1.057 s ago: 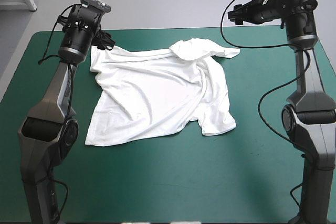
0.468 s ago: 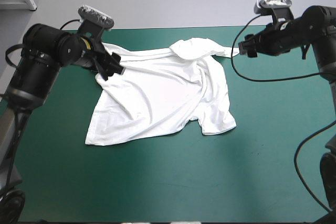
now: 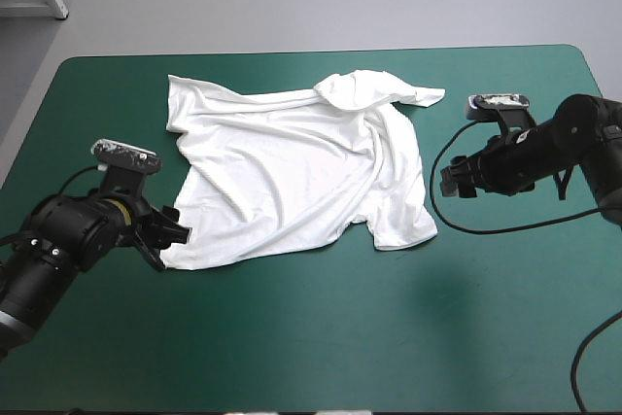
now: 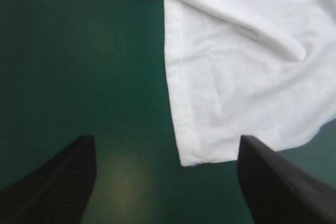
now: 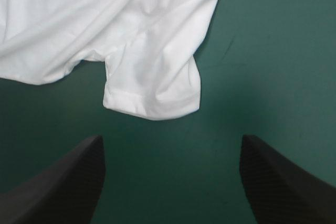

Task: Fold the cloth

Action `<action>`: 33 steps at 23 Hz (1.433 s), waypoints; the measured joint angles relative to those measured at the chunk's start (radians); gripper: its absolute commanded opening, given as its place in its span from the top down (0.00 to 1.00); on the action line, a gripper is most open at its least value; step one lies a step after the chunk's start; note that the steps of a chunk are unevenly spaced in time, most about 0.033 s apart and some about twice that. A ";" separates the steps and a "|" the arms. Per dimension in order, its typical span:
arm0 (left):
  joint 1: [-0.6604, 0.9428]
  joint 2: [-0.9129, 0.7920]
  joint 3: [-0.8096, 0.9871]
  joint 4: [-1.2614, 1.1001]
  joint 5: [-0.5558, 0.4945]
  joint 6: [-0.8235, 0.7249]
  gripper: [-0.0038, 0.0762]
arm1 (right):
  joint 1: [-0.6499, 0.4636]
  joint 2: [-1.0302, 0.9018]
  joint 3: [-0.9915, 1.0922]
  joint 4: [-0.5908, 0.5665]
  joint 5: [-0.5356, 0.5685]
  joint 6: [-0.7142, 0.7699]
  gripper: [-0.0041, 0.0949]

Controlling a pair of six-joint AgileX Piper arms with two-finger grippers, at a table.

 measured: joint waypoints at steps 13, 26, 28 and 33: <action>0.288 0.270 0.308 -0.431 -0.458 0.184 0.28 | 0.000 -0.063 0.171 0.006 -0.068 -0.004 0.33; 0.296 0.361 0.294 -0.596 -0.550 0.359 0.92 | 0.032 0.009 0.171 0.037 -0.166 -0.022 0.33; 0.296 0.363 0.294 -0.602 -0.551 0.363 0.92 | 0.069 0.046 0.171 0.037 -0.183 -0.023 0.33; 0.296 0.364 0.294 -0.611 -0.551 0.366 0.92 | 0.180 0.170 0.171 -0.002 -0.292 0.013 0.33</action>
